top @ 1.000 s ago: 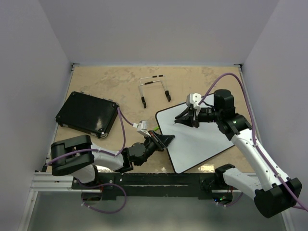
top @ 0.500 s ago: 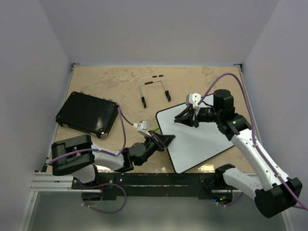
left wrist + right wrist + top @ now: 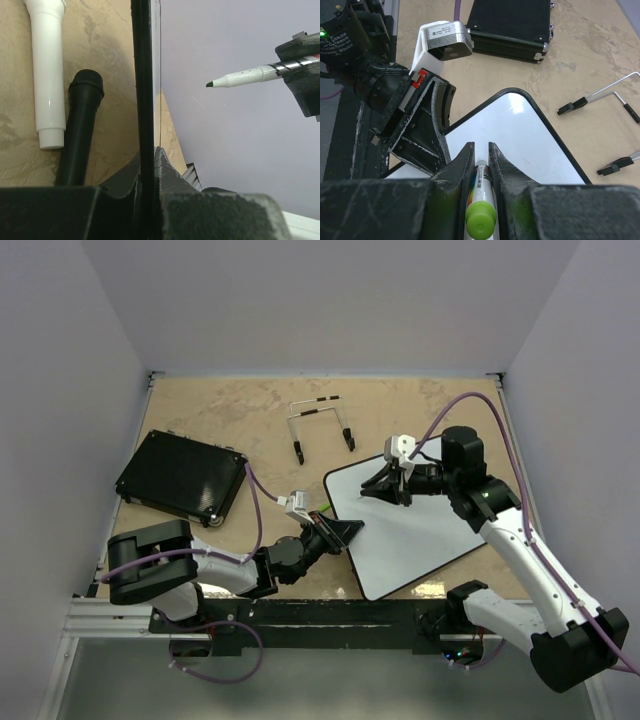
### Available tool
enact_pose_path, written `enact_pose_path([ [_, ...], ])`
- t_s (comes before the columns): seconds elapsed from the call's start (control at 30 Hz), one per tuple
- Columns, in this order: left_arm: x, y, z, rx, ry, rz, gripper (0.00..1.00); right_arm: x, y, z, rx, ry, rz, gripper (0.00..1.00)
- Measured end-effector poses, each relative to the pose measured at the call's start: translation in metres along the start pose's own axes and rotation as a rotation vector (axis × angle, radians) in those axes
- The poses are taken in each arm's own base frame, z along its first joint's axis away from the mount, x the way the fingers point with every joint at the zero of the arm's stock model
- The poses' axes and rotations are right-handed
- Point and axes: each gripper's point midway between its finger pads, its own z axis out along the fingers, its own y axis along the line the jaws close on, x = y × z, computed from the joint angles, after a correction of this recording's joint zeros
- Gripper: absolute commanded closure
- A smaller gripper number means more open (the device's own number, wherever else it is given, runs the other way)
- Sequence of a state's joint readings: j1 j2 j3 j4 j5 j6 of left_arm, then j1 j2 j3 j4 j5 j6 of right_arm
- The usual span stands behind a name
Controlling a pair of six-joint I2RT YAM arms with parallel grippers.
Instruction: Write a sentence on the whiteboard
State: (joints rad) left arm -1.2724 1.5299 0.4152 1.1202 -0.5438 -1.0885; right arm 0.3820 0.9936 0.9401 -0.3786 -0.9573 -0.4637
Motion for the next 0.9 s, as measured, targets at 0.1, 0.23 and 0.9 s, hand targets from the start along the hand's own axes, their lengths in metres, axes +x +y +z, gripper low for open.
enact_pose_path([
  [0.1,0.0009,0.0012,0.0003,-0.003,0.001,-0.004,1.0,-0.0002,0.002,0.0018,-0.006,0.002,-0.003,1.0],
  [0.23,0.0013,0.0016,0.0004,-0.004,0.002,-0.009,1.0,0.0004,0.0023,0.0033,-0.004,0.007,-0.006,1.0],
  [0.9,0.0013,0.0014,0.0006,-0.002,0.0,-0.01,1.0,0.0049,0.0013,0.0081,-0.002,0.028,-0.017,1.0],
])
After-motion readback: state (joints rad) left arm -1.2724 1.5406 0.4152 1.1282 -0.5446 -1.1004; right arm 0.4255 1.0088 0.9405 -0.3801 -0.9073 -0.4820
